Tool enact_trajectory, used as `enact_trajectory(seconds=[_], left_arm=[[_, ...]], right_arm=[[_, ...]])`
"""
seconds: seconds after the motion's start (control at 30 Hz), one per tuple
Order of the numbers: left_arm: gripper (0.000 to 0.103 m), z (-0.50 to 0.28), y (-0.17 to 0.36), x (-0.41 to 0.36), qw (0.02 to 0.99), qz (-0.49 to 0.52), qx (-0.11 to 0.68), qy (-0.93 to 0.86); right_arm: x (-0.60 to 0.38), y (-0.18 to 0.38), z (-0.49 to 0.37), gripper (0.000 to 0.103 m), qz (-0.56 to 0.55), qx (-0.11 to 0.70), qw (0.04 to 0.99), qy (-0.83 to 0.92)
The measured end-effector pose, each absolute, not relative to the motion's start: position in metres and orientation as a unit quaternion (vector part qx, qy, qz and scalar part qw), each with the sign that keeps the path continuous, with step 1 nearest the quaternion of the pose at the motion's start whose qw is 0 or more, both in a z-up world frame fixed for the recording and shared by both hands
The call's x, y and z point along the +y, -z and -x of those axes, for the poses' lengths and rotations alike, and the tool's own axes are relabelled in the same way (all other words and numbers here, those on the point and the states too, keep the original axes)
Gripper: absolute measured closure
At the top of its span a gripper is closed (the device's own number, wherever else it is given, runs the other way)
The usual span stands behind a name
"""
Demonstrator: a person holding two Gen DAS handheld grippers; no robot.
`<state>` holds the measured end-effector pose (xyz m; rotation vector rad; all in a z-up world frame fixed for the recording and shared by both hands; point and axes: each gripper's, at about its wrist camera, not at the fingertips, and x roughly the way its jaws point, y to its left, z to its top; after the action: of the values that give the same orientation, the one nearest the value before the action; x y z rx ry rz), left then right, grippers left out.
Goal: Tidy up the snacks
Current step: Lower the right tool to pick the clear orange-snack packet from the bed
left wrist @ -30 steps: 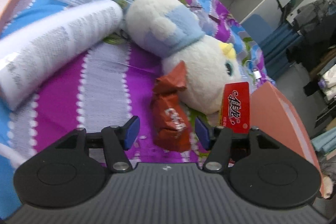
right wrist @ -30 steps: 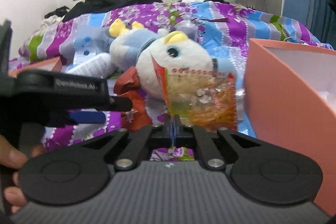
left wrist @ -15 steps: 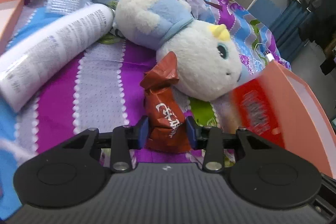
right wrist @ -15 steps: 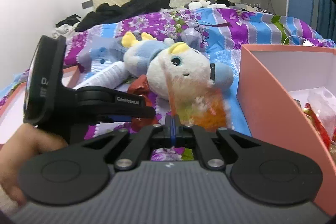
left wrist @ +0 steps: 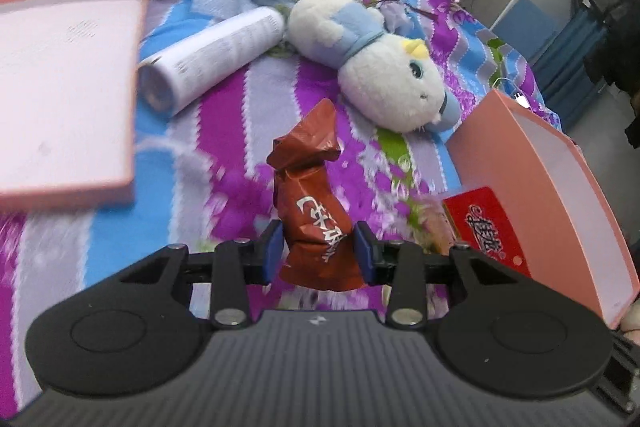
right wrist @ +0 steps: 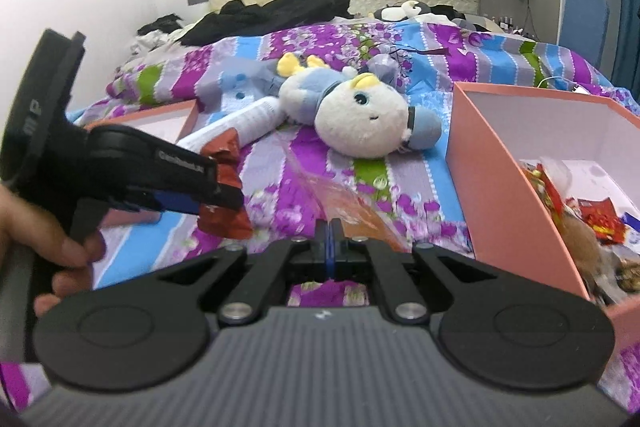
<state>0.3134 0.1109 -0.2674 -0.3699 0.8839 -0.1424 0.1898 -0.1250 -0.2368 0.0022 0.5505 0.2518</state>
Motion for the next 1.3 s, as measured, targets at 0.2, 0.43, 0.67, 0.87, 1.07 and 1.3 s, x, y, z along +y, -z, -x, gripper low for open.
enact_trajectory(seconds=[0.2, 0.43, 0.67, 0.87, 1.07, 1.3], left_arm=[[0.060, -0.264, 0.248, 0.107, 0.890, 0.125, 0.436, 0.056], [0.060, -0.215, 0.246, 0.100, 0.883, 0.132, 0.448, 0.055], [0.060, -0.183, 0.271, 0.097, 0.866, 0.166, 0.469, 0.054], [0.060, -0.182, 0.284, 0.094, 0.867, 0.128, 0.479, 0.039], [0.060, -0.185, 0.293, 0.097, 0.868, 0.128, 0.478, 0.036], [0.060, -0.186, 0.299, 0.097, 0.871, 0.125, 0.474, 0.045]], right_arm=[[-0.125, 0.234, -0.151, 0.101, 0.024, 0.282, 0.948, -0.147], [-0.131, 0.237, -0.112, 0.101, 0.031, 0.312, 0.935, -0.168], [-0.139, 0.263, -0.083, 0.097, 0.003, 0.350, 0.920, -0.173], [-0.137, 0.277, -0.077, 0.072, -0.020, 0.364, 0.913, -0.183], [-0.140, 0.270, -0.074, 0.018, -0.048, 0.338, 0.922, -0.181], [-0.154, 0.273, -0.093, 0.018, -0.091, 0.316, 0.936, -0.125]])
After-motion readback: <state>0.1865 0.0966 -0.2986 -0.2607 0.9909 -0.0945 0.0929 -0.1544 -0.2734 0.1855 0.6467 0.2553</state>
